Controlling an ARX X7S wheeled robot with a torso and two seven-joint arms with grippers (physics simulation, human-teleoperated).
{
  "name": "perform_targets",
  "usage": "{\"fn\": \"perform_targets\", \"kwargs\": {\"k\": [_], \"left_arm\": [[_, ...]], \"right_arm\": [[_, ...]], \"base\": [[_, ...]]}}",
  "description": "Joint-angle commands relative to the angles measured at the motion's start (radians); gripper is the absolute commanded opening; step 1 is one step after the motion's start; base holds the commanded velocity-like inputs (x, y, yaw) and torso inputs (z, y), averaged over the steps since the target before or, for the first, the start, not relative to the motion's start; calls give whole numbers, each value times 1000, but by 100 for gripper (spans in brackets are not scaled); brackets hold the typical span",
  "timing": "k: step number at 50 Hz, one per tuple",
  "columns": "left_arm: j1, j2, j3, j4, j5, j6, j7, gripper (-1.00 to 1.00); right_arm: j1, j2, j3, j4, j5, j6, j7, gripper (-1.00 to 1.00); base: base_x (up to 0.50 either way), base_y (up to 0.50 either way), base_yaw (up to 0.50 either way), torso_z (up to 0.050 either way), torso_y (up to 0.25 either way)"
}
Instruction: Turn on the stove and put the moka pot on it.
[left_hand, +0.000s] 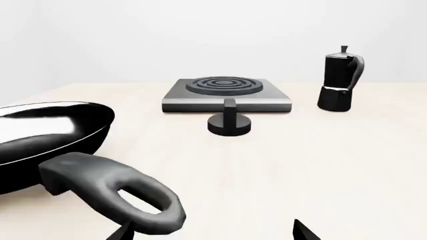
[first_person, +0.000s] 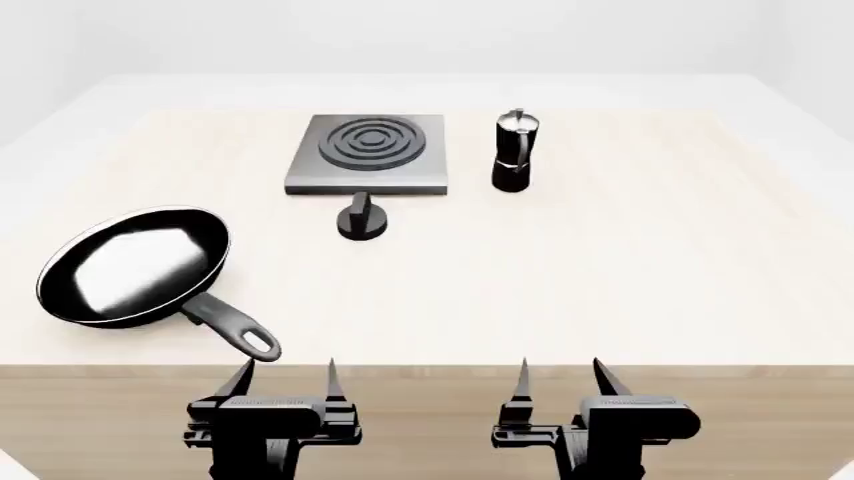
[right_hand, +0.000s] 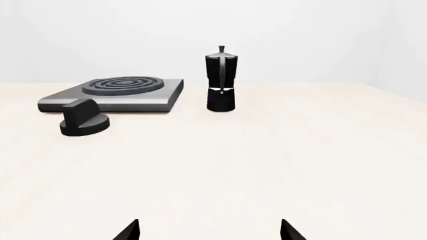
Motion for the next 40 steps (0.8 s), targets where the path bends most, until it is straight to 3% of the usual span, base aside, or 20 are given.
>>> {"fn": "perform_targets", "kwargs": {"k": [1, 15, 23, 29, 40], "left_arm": [[-1, -36, 44, -4, -36, 5, -43, 100], [2, -65, 76, 19, -54, -6, -76, 100], [10, -123, 67, 335, -10, -139, -111, 100], [-34, -182, 30, 652, 13, -354, -112, 100], [-97, -240, -39, 937, 10, -535, -107, 100]], "right_arm": [[0, 25, -32, 4, 25, -5, 32, 100], [-1, 60, -60, -29, 80, 7, 54, 100], [20, 93, -62, -332, 81, 140, 87, 100], [107, 128, -42, -591, 99, 343, 112, 100], [216, 165, -22, -844, 140, 576, 135, 100]], "base": [[0, 0, 0, 0, 0], [0, 0, 0, 0, 0], [0, 0, 0, 0, 0], [0, 0, 0, 0, 0], [0, 0, 0, 0, 0]]}}
